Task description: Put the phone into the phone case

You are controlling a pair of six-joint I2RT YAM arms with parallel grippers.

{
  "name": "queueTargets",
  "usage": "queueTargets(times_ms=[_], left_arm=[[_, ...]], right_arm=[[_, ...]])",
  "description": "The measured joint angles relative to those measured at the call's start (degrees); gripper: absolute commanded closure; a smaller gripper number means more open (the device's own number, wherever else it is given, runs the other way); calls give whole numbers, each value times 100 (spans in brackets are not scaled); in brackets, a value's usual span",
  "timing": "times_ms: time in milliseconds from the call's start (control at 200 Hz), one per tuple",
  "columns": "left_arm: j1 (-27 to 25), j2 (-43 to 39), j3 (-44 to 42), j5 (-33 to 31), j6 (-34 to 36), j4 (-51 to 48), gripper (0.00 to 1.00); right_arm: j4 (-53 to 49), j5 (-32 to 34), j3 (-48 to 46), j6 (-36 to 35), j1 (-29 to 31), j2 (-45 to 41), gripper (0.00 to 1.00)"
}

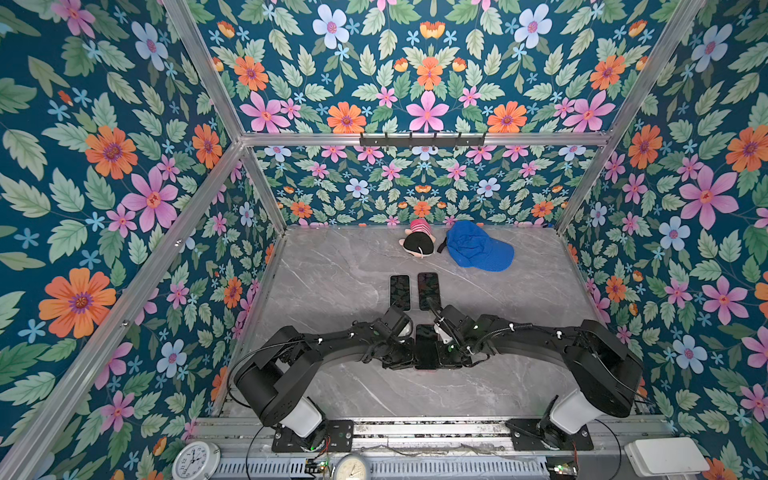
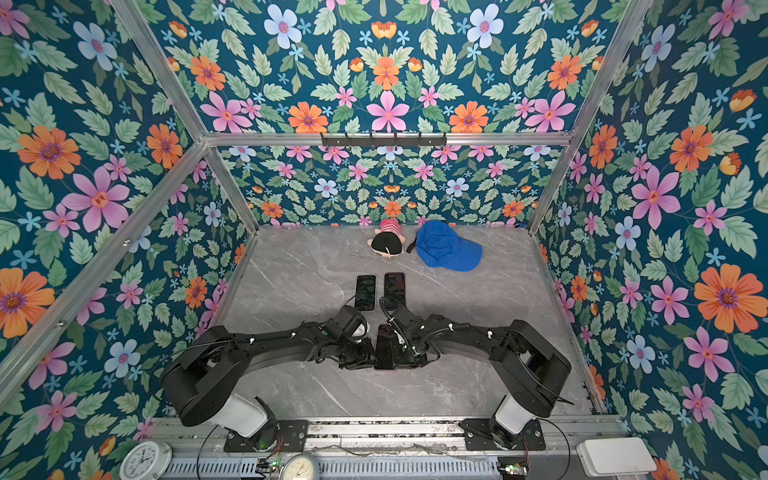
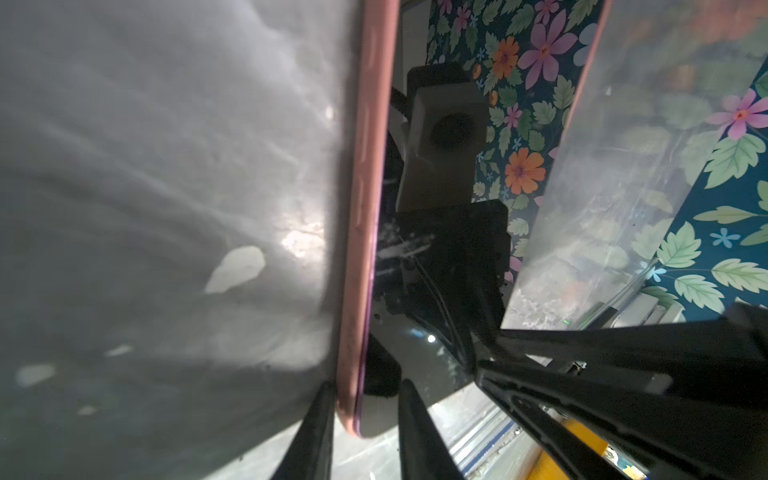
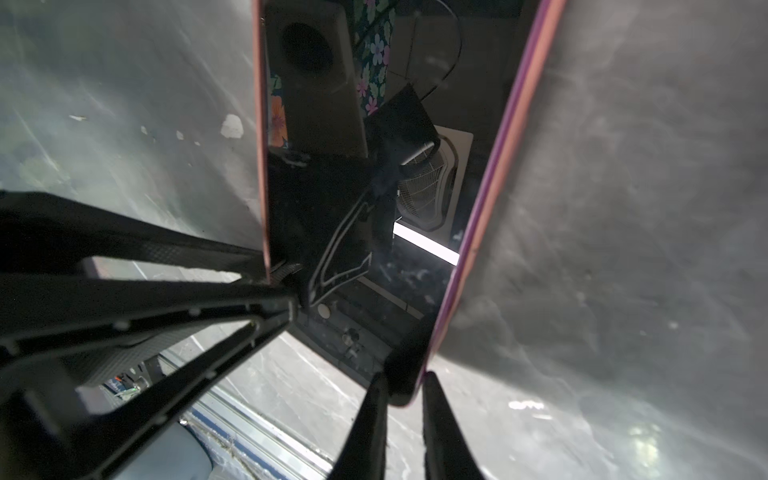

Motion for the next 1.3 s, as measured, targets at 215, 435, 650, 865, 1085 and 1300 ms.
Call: queueTargets(times_ms=[215, 435, 650, 865, 1085, 1300], left_arm=[[7, -35, -118, 37, -70, 162, 80], [7, -55, -164, 37, -149, 229, 81], [7, -76, -186, 26, -166, 251, 81], [-22, -170, -184, 13, -166, 186, 77], [-22, -195, -153, -11, -157, 94, 74], [-22, -168, -155, -9, -149, 109, 75]], right_arm=[[-39, 0, 63, 66, 22, 81, 88], [-98, 31, 101, 83, 39, 142, 91], [-273, 111, 201, 74, 57, 157, 87], [-426, 328, 293, -42, 72, -101, 67], [-466, 446, 337, -66, 68, 44, 58], [-367, 407, 308, -66, 68, 192, 63]])
